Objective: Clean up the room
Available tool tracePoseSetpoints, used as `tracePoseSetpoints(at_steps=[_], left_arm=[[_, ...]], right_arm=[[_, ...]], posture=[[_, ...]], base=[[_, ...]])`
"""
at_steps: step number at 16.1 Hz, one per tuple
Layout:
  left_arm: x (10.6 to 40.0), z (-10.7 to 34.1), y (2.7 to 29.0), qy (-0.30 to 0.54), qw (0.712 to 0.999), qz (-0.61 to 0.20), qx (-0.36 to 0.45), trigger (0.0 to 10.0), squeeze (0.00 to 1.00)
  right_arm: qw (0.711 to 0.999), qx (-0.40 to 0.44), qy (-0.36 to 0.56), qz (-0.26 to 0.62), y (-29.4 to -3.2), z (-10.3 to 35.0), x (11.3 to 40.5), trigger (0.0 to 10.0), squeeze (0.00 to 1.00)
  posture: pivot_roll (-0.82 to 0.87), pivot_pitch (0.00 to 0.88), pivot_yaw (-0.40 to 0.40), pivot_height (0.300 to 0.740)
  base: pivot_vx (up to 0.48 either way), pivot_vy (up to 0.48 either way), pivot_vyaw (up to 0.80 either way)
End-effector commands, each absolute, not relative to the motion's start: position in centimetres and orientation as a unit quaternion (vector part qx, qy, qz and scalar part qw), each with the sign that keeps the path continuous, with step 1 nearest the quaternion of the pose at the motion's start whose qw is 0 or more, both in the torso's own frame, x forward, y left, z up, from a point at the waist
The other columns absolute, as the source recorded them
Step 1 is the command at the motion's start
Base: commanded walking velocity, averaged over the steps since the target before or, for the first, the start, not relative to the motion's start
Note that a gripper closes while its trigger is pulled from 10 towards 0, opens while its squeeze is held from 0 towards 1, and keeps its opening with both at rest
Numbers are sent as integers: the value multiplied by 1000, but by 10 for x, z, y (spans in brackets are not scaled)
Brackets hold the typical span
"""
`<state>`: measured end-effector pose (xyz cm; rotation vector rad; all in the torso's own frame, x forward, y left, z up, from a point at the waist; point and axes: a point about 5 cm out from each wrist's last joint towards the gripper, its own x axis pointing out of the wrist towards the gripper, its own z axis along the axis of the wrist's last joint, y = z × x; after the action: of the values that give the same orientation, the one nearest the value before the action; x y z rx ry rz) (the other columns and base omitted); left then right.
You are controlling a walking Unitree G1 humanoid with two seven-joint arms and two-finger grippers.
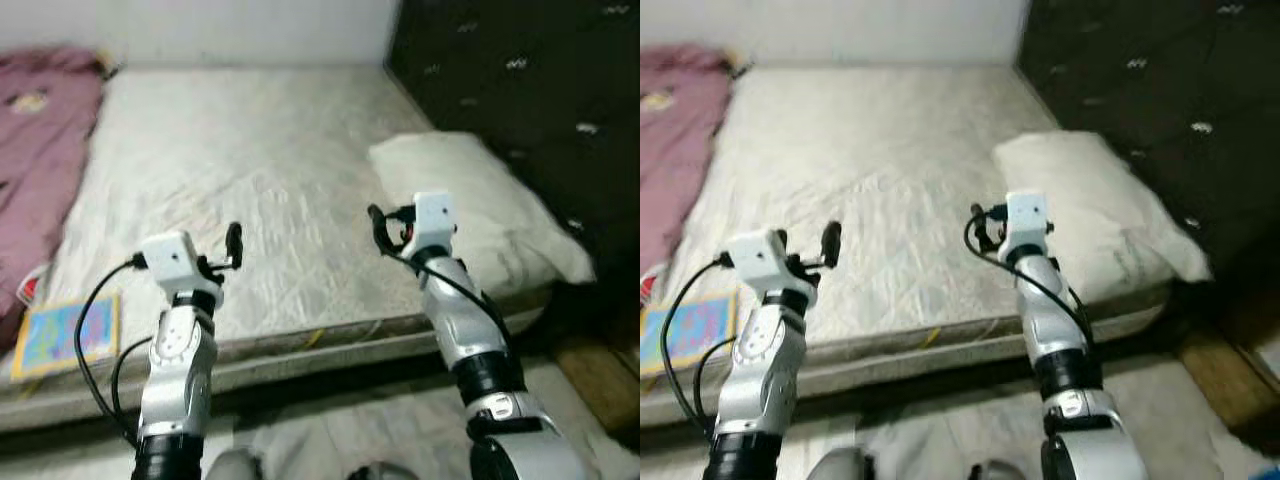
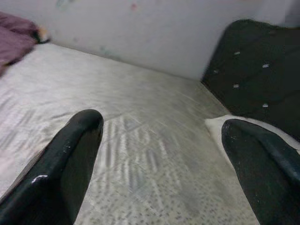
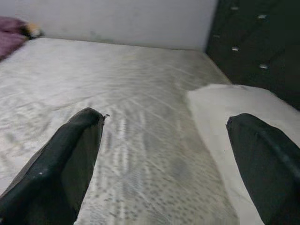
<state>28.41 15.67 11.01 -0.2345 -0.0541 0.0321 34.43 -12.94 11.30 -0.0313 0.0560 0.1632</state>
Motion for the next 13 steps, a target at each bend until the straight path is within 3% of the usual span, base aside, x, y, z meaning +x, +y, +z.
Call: tracePoseSetpoints(at_steps=[1,13], left_arm=[[283,109,161,-24,993,24,-112,10000,0],[284,109,161,-23,993,22,-112,10000,0]], right_arm=[[996,-13,22,91,-123,116,345,10000,0],[996,-17,26,88,-124,114,345,10000,0]], posture=[[-26,0,-49,740],[-29,0,-46,740]], base=[[0,352,0],[0,374,0]])
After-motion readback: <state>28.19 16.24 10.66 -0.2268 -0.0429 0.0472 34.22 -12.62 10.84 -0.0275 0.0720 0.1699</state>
